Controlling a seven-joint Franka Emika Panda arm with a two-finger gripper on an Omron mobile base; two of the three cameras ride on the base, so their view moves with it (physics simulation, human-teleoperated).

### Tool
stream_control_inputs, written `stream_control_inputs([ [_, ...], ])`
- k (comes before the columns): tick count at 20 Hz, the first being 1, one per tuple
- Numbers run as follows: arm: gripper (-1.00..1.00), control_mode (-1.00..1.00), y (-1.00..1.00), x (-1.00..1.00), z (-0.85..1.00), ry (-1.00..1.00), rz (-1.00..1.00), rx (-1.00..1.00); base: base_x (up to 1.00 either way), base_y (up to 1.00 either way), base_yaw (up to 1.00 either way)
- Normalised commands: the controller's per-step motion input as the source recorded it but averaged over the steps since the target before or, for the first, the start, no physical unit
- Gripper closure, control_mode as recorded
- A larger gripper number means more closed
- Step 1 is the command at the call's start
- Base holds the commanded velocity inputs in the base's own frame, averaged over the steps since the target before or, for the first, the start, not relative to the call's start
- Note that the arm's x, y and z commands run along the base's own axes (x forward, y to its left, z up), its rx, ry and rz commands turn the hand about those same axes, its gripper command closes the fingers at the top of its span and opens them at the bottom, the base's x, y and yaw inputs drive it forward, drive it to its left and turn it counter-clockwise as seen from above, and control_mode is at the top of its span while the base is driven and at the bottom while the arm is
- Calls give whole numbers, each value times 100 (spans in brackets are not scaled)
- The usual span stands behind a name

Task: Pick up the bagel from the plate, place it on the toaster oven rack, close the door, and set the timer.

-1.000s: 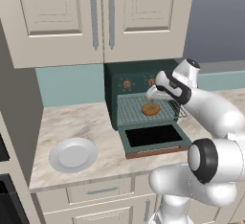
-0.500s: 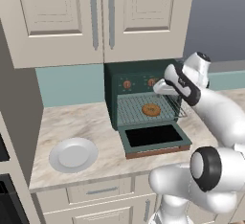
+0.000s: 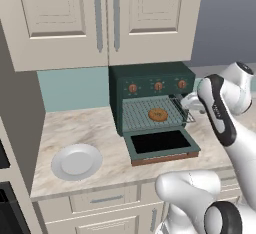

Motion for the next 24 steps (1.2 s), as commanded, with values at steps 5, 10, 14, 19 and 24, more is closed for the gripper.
stream_control_inputs([
  [5,-100,-100,-27,-61,-31,11,-7,0,0,0,0],
  [10,-100,-100,-15,-4,-55,13,-6,0,0,0,0],
  [14,-100,-100,-1,22,-56,5,0,0,0,0,0],
  [19,-100,-100,0,56,-46,1,0,0,0,0,0],
  [24,-100,-100,0,59,-28,0,0,0,0,0,0],
])
